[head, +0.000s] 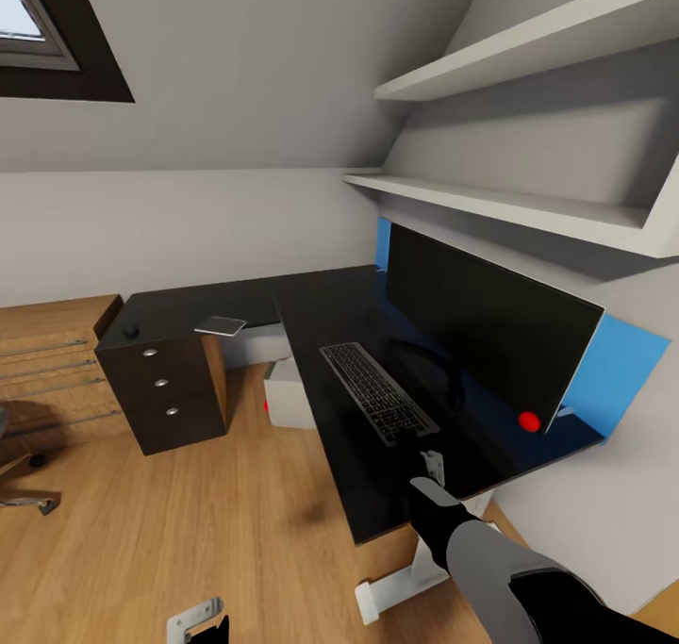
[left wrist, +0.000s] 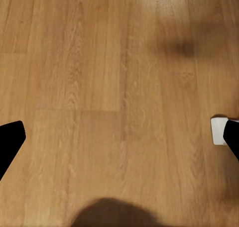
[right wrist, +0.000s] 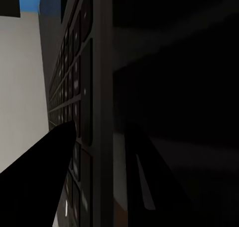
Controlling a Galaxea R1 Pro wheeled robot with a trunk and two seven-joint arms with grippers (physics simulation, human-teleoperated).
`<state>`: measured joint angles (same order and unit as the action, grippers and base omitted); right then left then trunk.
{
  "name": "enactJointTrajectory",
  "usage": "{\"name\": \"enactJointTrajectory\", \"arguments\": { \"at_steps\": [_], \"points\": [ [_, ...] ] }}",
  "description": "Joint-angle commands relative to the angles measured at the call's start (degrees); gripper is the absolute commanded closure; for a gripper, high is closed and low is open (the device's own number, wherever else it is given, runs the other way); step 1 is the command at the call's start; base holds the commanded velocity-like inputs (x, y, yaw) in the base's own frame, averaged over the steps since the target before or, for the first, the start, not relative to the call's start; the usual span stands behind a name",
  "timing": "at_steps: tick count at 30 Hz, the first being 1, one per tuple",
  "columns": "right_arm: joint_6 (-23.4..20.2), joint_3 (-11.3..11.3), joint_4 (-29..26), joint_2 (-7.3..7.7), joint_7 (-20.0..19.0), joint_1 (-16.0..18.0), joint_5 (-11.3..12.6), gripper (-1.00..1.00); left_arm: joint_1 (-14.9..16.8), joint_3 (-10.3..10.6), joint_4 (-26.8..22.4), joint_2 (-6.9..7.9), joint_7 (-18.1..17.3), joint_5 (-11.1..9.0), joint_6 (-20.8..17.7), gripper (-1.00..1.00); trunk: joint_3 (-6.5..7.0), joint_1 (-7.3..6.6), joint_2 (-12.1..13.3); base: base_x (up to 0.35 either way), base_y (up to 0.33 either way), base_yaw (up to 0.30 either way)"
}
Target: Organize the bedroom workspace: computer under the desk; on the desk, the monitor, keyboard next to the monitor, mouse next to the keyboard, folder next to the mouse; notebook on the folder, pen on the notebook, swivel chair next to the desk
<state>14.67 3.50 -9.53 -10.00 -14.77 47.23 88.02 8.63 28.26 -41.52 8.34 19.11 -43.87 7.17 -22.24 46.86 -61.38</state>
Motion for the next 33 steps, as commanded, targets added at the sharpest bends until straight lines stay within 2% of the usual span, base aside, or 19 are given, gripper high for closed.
{"name": "enactJointTrajectory", "arguments": {
  "at_steps": [1, 6, 13, 27, 33],
  "points": [
    [0.2, 0.4, 0.1, 0.0, -0.3, 0.1, 0.6, 1.0, 0.1, 0.5, 0.0, 0.09, 0.4, -0.6, 0.4, -1.0, -0.06, 0.01, 0.0, 0.049, -0.007, 0.0],
    [0.4, 0.3, 0.0, 0.0, -0.3, 0.1, 0.6, 1.0, 0.1, 0.5, 0.0, 0.06, 0.4, -0.6, 0.4, -1.0, -0.06, 0.01, 0.0, 0.012, -0.002, 0.0],
    [0.4, 0.3, 0.0, 0.0, -0.3, 0.1, 3.2, 1.0, 0.1, 0.5, 0.0, 0.02, 0.5, -0.6, 0.4, -1.0, -0.06, 0.01, 0.0, 0.0, 0.0, 0.0],
    [0.6, 0.4, -0.1, 0.0, -0.4, 0.1, 3.5, 1.0, 0.1, 0.5, 0.0, 0.04, 0.4, -0.6, 0.4, -1.0, -0.06, 0.01, 0.0, 0.0, 0.0, 0.0],
    [2.2, 0.5, -0.1, 0.0, -0.4, 0.1, 3.5, 1.0, 0.1, 0.6, 0.0, 0.06, 0.4, -0.6, 0.4, -1.0, -0.06, 0.01, 0.0, 0.0, 0.0, 0.0]
  ]
}}
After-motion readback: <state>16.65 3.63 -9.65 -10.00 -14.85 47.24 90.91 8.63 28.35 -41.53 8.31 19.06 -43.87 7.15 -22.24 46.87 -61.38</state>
